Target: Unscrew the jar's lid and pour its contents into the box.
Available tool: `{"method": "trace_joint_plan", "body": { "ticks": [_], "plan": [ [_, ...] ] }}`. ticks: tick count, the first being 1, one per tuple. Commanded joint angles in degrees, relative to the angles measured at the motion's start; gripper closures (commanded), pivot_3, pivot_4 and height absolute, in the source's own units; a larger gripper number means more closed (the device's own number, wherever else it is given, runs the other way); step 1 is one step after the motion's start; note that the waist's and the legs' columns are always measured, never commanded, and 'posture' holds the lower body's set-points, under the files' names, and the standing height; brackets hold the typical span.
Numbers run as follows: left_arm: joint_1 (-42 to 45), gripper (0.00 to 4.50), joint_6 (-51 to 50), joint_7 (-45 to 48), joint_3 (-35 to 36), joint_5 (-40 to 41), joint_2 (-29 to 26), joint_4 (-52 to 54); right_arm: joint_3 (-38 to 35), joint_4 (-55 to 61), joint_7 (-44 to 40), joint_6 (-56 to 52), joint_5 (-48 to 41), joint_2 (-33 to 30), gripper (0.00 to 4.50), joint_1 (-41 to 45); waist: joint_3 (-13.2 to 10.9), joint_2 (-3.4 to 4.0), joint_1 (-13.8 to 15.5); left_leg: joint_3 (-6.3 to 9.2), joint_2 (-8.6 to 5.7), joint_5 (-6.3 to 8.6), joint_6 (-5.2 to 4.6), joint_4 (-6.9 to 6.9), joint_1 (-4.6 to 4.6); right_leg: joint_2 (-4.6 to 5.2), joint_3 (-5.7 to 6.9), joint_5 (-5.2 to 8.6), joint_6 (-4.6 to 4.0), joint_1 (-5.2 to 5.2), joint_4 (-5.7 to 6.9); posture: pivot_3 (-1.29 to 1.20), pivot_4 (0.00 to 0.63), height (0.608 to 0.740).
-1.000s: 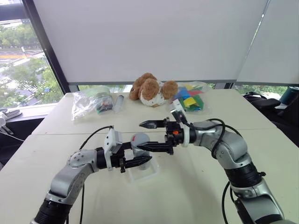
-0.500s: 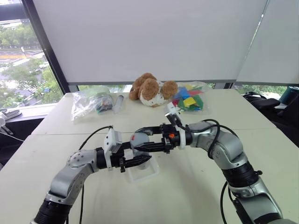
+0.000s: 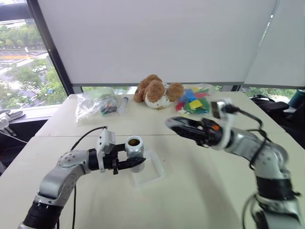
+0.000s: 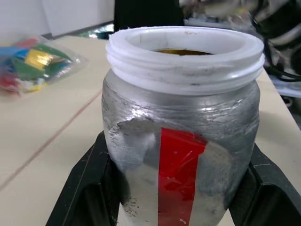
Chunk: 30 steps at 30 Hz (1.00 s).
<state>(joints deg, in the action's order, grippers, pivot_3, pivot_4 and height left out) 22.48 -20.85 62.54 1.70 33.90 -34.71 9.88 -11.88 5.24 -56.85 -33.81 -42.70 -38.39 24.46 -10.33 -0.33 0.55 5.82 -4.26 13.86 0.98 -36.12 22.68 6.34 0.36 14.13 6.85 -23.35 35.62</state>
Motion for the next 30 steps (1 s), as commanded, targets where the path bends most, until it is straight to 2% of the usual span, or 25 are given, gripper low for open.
{"method": "trace_joint_plan", "body": {
  "ticks": [1, 4, 7, 11, 13, 15, 16, 19, 24, 27, 30],
  "plan": [
    [1.6, 2.33, -0.7, 1.2, 3.0, 1.9, -1.6, -1.0, -4.9, -16.5, -1.1, 25.0, 13.6, -1.3, 2.26, -6.2, 0.0, 0.03, 0.0, -0.08, 0.0, 0.01, -0.03, 0.0, -0.01, -0.01, 0.0, -0.01, 0.01, 0.04, -0.08, 0.0, 0.15, 0.74],
    [2.4, 2.33, -0.5, 2.1, 2.9, 1.5, -2.1, -2.5, -6.0, -27.7, -0.9, 36.5, 17.4, -0.5, 2.26, -6.4, -0.2, 0.26, -1.0, -0.59, 0.02, 0.03, -0.08, 0.01, -0.08, 0.08, -0.24, -0.1, 0.14, -0.05, -0.05, 0.0, 0.15, 0.74],
    [3.9, 2.33, -0.2, 2.8, 2.8, 0.6, -2.4, -4.1, -6.4, -38.9, -0.1, 45.8, 20.8, -0.1, 2.26, -6.5, -0.3, 0.12, -1.8, -0.76, 0.11, 0.03, -0.09, -0.01, -0.23, 0.03, -0.38, -0.12, 0.15, -0.02, 0.03, 0.0, 0.15, 0.74],
    [4.9, 2.33, 0.8, 3.0, 2.5, -1.0, -2.9, -5.1, -6.7, -46.3, 1.8, 50.3, 22.0, 1.1, 2.26, -5.5, -0.3, 0.12, -1.7, -0.78, 0.17, 0.03, -0.09, -0.03, -0.34, -0.04, -0.42, -0.12, 0.12, 0.04, 0.15, 0.0, 0.15, 0.74],
    [5.4, 2.33, 1.0, 3.1, 2.4, -1.3, -2.7, -5.5, -7.5, -47.1, 2.0, 50.4, 21.0, 1.8, 1.22, -5.4, -0.3, 0.13, -1.7, -0.75, 0.18, 0.03, -0.09, -0.02, -0.34, -0.05, -0.49, -0.12, 0.12, 0.02, 0.16, 0.0, 0.15, 0.74],
    [5.7, 2.33, 1.5, 2.9, 2.4, -1.7, -2.5, -5.9, -8.0, -46.7, 2.0, 51.3, 20.6, 1.9, 0.36, -6.1, -0.3, 0.13, -1.5, -0.76, 0.17, 0.03, -0.09, -0.04, -0.34, -0.04, -0.55, -0.12, 0.12, 0.01, 0.16, 0.0, 0.15, 0.74],
    [5.9, 2.33, 2.1, 2.5, 2.3, -2.4, -2.5, -6.1, -8.8, -45.2, 2.2, 50.9, 19.8, 1.8, 0.06, -6.8, -0.3, 0.13, -1.5, -0.76, 0.16, 0.03, -0.09, -0.05, -0.33, -0.04, -0.56, -0.12, 0.12, 0.02, 0.15, 0.0, 0.15, 0.74],
    [6.3, 2.33, 2.8, 1.8, 2.2, -3.9, -2.6, -6.7, -10.1, -40.1, 2.0, 49.9, 18.2, 1.1, 0.06, -8.9, -0.3, 0.12, -1.2, -0.75, 0.14, 0.03, -0.08, -0.04, -0.33, -0.02, -0.57, -0.12, 0.12, 0.02, 0.14, 0.0, 0.15, 0.74],
    [9.0, 2.33, 5.6, -3.9, 2.5, -8.8, -1.5, -9.3, -10.5, -18.5, -1.1, 44.8, 14.5, -2.5, 0.06, -16.5, -0.3, 0.14, -1.1, -0.69, 0.12, 0.04, -0.08, -0.05, -0.29, -0.02, -0.57, -0.12, 0.13, -0.01, 0.16, 0.0, 0.15, 0.74],
    [9.2, 2.33, 12.5, -7.1, 1.6, -14.8, -1.2, -11.3, -8.6, -3.0, -6.0, 36.0, 7.9, -6.2, 0.06, -20.8, -0.3, 0.18, -1.4, -0.73, 0.13, 0.04, -0.08, -0.05, -0.3, 0.0, -0.58, -0.12, 0.14, -0.01, 0.16, 0.0, 0.15, 0.74],
    [8.7, 2.33, 20.5, -10.4, 0.5, -20.3, -0.3, -13.8, -6.5, 4.7, -8.3, 33.4, 6.5, -7.0, 0.06, -23.0, -0.3, 0.07, -1.3, -0.72, 0.19, 0.04, -0.08, -0.03, -0.32, -0.05, -0.6, -0.11, 0.14, -0.02, 0.16, 0.0, 0.15, 0.74]
  ]
}}
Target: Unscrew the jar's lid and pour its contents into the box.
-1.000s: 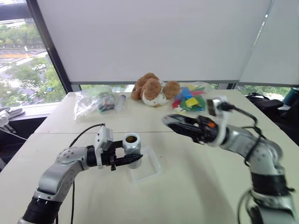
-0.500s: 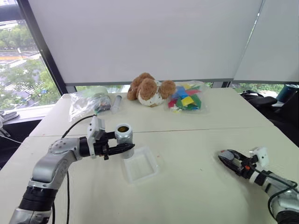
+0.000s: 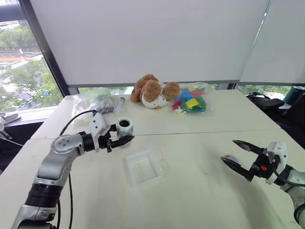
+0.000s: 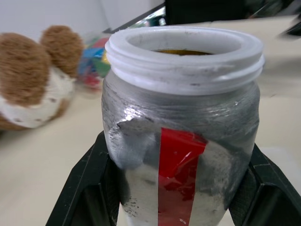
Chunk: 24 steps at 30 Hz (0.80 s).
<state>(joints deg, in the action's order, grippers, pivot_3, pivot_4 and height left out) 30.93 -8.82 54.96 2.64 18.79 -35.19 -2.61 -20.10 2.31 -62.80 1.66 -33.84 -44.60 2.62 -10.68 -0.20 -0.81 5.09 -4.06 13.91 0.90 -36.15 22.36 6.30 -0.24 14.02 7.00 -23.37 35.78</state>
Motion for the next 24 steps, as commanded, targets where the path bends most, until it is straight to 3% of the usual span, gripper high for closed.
{"method": "trace_joint_plan", "body": {
  "ticks": [1, 5, 9, 15, 20, 24],
  "plan": [
    [0.3, 2.33, 12.5, -4.2, -0.9, -7.7, 0.7, -2.3, 2.8, 9.5, -2.9, -2.3, -2.2, -0.7, 0.06, -1.4, 0.0, -0.09, 0.3, 0.01, 0.0, 0.0, 0.0, -0.01, 0.0, 0.0, 0.01, 0.0, 0.0, 0.02, -0.01, 0.0, 0.15, 0.74],
    [1.9, 2.33, 24.8, -10.9, -2.1, -15.3, 2.7, -6.9, 5.7, 12.3, -2.2, -3.5, -1.2, 0.7, 0.06, -0.2, -0.1, -0.18, 1.1, 0.0, -0.08, 0.0, 0.0, -0.07, 0.05, 0.1, 0.01, -0.02, 0.01, 0.04, -0.13, 0.0, 0.15, 0.74],
    [3.2, 2.33, 39.5, -21.4, -5.0, -28.6, 2.5, -12.1, 7.2, 11.8, -1.8, -4.0, -0.3, 1.7, 0.06, 0.7, -0.1, -0.26, 1.7, -0.02, -0.12, 0.0, 0.0, -0.1, 0.12, 0.13, 0.0, -0.13, 0.15, 0.06, -0.31, 0.0, 0.15, 0.74],
    [5.8, 2.33, 53.9, -48.9, -12.1, -60.2, -3.0, -17.4, 7.0, 11.0, -1.5, -4.3, 0.0, 1.6, 0.06, 0.9, -0.1, -0.3, 1.7, -0.05, -0.13, 0.01, -0.02, -0.01, 0.14, 0.13, 0.01, -0.17, 0.22, 0.05, -0.39, 0.0, 0.15, 0.74],
    [8.2, 2.33, 55.6, -70.2, -20.8, -81.2, -7.1, -17.9, 6.7, 11.0, -1.3, -4.4, 0.3, 1.6, 0.06, 0.1, -0.1, -0.31, 1.6, -0.09, -0.14, 0.02, -0.04, -0.02, 0.14, 0.12, 0.01, -0.2, 0.29, 0.05, -0.39, 0.0, 0.15, 0.74],
    [11.2, 2.33, 43.3, -89.0, -29.2, -100.2, -9.1, -18.7, 7.0, 12.1, -0.3, -4.7, 0.4, 2.1, 0.06, -0.8, -0.1, -0.32, 1.6, -0.09, -0.13, 0.02, -0.04, -0.04, 0.13, 0.11, 0.03, -0.2, 0.3, 0.04, -0.28, 0.0, 0.15, 0.74]
  ]
}}
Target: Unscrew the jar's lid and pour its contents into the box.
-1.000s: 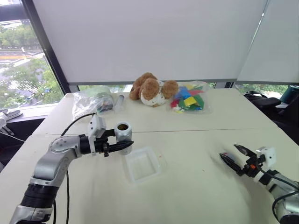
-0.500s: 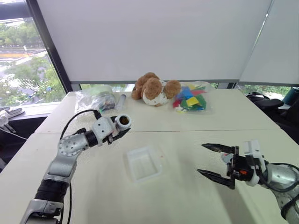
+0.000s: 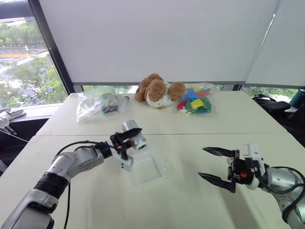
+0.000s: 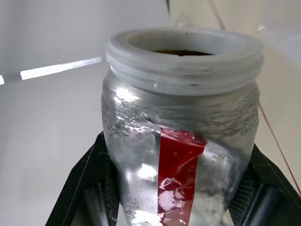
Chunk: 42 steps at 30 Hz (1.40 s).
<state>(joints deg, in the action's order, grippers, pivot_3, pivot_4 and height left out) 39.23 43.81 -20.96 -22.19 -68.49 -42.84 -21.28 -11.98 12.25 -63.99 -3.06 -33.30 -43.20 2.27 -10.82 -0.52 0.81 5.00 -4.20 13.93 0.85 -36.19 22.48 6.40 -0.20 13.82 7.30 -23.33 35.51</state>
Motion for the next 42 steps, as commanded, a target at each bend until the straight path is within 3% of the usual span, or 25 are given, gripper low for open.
{"method": "trace_joint_plan", "body": {
  "ticks": [1, 7, 13, 21, 24, 27, 31, 33, 35, 38, 42],
  "plan": [
    [3.5, 2.33, -14.5, -18.8, -6.1, -17.6, -1.8, -0.3, -1.0, 2.6, 1.4, -0.1, -0.2, 0.9, 0.06, -0.6, 0.0, -0.01, 0.0, -0.01, 0.0, 0.0, 0.0, -0.02, 0.0, 0.0, 0.01, 0.0, 0.0, 0.0, 0.03, 0.0, 0.15, 0.74],
    [5.8, 2.33, -26.6, -32.5, -11.3, -25.6, -2.4, -3.9, -0.6, 3.9, 2.7, -0.7, 0.1, 1.9, 0.06, -0.7, 0.0, -0.04, -0.1, -0.02, -0.01, -0.01, -0.01, -0.06, -0.01, -0.02, 0.04, 0.0, 0.07, -0.02, 0.16, 0.0, 0.15, 0.74],
    [6.1, 2.33, -32.0, -37.6, -14.9, -27.9, -2.5, -6.1, 0.0, 3.8, 3.2, -0.7, 0.4, 2.5, 0.06, -0.3, 0.0, -0.07, -0.1, -0.01, -0.03, -0.01, 0.0, -0.08, -0.04, 0.01, 0.05, 0.02, 0.08, -0.1, 0.51, 0.0, 0.15, 0.74],
    [4.7, 2.33, -29.4, -38.4, -14.2, -20.8, -2.9, -4.3, 0.5, 3.7, 3.4, -0.6, 0.9, 3.2, 0.06, -0.4, 0.0, -0.1, -0.1, 0.0, -0.03, -0.01, 0.0, -0.11, -0.06, 0.03, 0.05, 0.02, 0.08, -0.11, 0.53, 0.0, 0.15, 0.74],
    [3.4, 2.33, -19.5, -31.9, -10.9, -7.7, -3.3, -3.8, 0.6, 3.5, 3.1, -0.5, 0.8, 3.3, 0.06, -0.3, 0.0, -0.1, -0.1, 0.01, -0.05, -0.01, 0.0, -0.12, -0.06, 0.07, 0.05, 0.01, 0.08, -0.11, 0.53, 0.0, 0.15, 0.74],
    [1.4, 2.33, -11.9, -16.0, -4.3, 13.8, -2.7, -5.1, 0.5, 3.3, 2.7, -0.6, -0.1, 3.6, 0.06, 0.1, 0.0, -0.1, -0.2, 0.02, -0.04, -0.01, 0.01, -0.14, -0.06, 0.08, 0.04, 0.01, 0.06, -0.12, 0.54, 0.0, 0.15, 0.74],
    [-3.0, 2.33, -10.8, 6.4, 3.8, 41.0, -1.2, -4.2, 0.7, 2.6, 1.2, 0.7, -0.2, 4.1, 0.06, 0.8, 0.0, -0.08, -0.3, 0.0, -0.01, -0.02, 0.02, -0.14, -0.07, 0.07, 0.03, 0.0, 0.03, -0.16, 0.57, 0.0, 0.15, 0.74],
    [-7.4, 2.33, -18.3, 22.2, 9.3, 61.1, 0.7, 0.5, 1.4, 1.5, -0.5, 3.2, 0.5, 4.8, 0.06, 1.7, 0.0, -0.03, -0.4, -0.01, -0.01, -0.02, 0.02, -0.16, -0.08, 0.08, 0.03, 0.0, 0.03, -0.15, 0.57, 0.0, 0.15, 0.74],
    [-11.5, 2.33, -25.7, 31.5, 14.3, 73.9, 1.9, 5.7, 2.1, 0.3, -2.1, 5.2, 0.6, 5.7, 0.06, 3.0, 0.0, -0.03, -0.6, -0.01, -0.02, -0.01, 0.01, -0.19, -0.08, 0.1, 0.02, 0.0, 0.02, -0.13, 0.58, 0.0, 0.15, 0.74],
    [-16.8, 2.33, -36.4, 37.3, 21.5, 84.7, 2.9, 11.9, 3.4, -1.3, -4.0, 7.8, 0.7, 7.5, 0.06, 5.2, 0.0, -0.04, -1.0, 0.02, -0.01, -0.01, 0.01, -0.24, -0.08, 0.08, 0.01, -0.01, 0.01, -0.13, 0.61, 0.0, 0.15, 0.74],
    [-22.7, 2.33, -48.4, 38.4, 31.5, 94.9, 4.6, 15.1, 6.1, -1.6, -4.2, 9.0, 1.0, 10.4, 0.06, 8.0, 0.0, -0.03, -1.5, 0.08, 0.0, -0.01, 0.01, -0.31, -0.09, 0.04, 0.02, -0.02, 0.0, -0.1, 0.64, 0.0, 0.15, 0.74]
  ]
}}
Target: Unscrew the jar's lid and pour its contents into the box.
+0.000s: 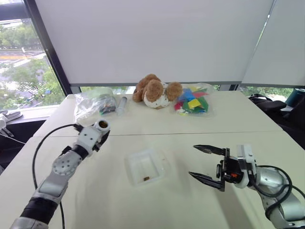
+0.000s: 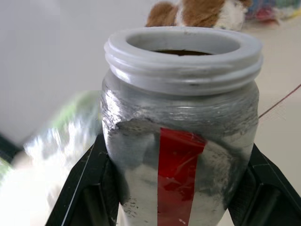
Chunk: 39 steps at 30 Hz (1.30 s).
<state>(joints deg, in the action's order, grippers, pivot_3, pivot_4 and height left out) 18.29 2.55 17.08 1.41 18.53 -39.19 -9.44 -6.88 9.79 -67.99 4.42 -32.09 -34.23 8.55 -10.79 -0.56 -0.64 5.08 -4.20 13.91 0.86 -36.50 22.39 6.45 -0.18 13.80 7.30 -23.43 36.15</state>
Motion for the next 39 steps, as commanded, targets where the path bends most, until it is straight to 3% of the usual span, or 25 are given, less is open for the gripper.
{"method": "trace_joint_plan", "body": {
  "ticks": [1, 6, 10, 15, 26, 30, 31, 39],
  "plan": [
    [-3.0, 2.33, -8.4, 0.6, 10.5, 10.0, 1.7, 3.3, 1.9, 1.4, -0.2, 1.4, -0.3, 2.1, 0.06, 2.2, 0.0, 0.0, -0.1, 0.0, 0.0, 0.0, 0.0, 0.0, -0.01, 0.0, 0.0, 0.0, 0.0, 0.0, 0.01, 0.0, 0.15, 0.74],
    [-7.0, 2.33, -12.1, 0.7, 20.0, 14.8, 4.7, 2.2, 4.9, 2.9, -0.1, -1.7, -2.0, 3.9, 0.06, 4.2, 0.0, -0.01, 0.0, 0.0, 0.01, 0.0, 0.0, -0.01, -0.01, -0.01, 0.0, 0.0, -0.01, 0.0, 0.0, 0.0, 0.15, 0.74],
    [-8.5, 2.33, -6.4, -0.3, 23.6, 11.0, 6.8, -2.0, 5.7, 0.6, -1.2, -0.9, -1.2, 4.4, 0.06, 5.4, 0.0, -0.07, 0.2, 0.02, 0.0, 0.0, 0.01, -0.07, -0.01, 0.0, 0.0, -0.02, -0.04, 0.04, -0.02, 0.0, 0.15, 0.74],
    [-8.7, 2.33, -1.7, 0.3, 24.2, 7.3, 8.0, -6.5, 4.8, -2.7, -2.9, 0.8, -0.7, 3.8, 0.06, 5.4, 0.1, -0.17, 0.4, 0.0, -0.01, 0.01, 0.01, -0.07, -0.01, 0.0, 0.01, -0.03, -0.05, 0.06, -0.04, 0.0, 0.15, 0.74],
    [-9.4, 2.33, -1.6, 0.9, 24.5, 6.5, 11.4, -7.8, 2.9, -6.9, -5.4, 3.7, -0.1, 2.7, 0.06, 4.5, 0.1, -0.15, 0.3, -0.01, -0.01, 0.01, 0.01, -0.07, -0.02, 0.01, 0.0, -0.04, -0.07, 0.05, -0.04, 0.0, 0.15, 0.74],
    [-10.4, 0.31, -2.2, 1.6, 25.0, 6.7, 12.2, -6.2, 2.0, -7.5, -5.9, 3.9, 0.0, 2.2, 0.0, 4.1, 0.1, -0.15, 0.1, -0.02, -0.01, 0.01, 0.01, -0.06, -0.02, 0.01, 0.0, -0.04, -0.07, 0.05, -0.04, 0.0, 0.15, 0.74],
    [-10.5, 0.07, -2.3, 1.6, 25.1, 6.6, 12.3, -6.0, 1.9, -7.5, -6.0, 4.0, 0.0, 2.1, 0.0, 4.1, 0.1, -0.16, 0.1, -0.01, 0.0, 0.01, 0.01, -0.06, -0.02, 0.01, 0.0, -0.04, -0.07, 0.04, -0.04, 0.0, 0.15, 0.74],
    [-11.3, 0.07, -3.0, 1.8, 25.4, 5.6, 11.8, -4.9, 1.1, -7.1, -5.4, 3.5, 0.0, 1.1, 0.0, 3.2, 0.1, -0.16, 0.1, -0.01, 0.0, 0.01, 0.01, -0.06, -0.02, 0.01, 0.0, -0.04, -0.08, 0.05, -0.04, 0.0, 0.15, 0.74]
  ]
}}
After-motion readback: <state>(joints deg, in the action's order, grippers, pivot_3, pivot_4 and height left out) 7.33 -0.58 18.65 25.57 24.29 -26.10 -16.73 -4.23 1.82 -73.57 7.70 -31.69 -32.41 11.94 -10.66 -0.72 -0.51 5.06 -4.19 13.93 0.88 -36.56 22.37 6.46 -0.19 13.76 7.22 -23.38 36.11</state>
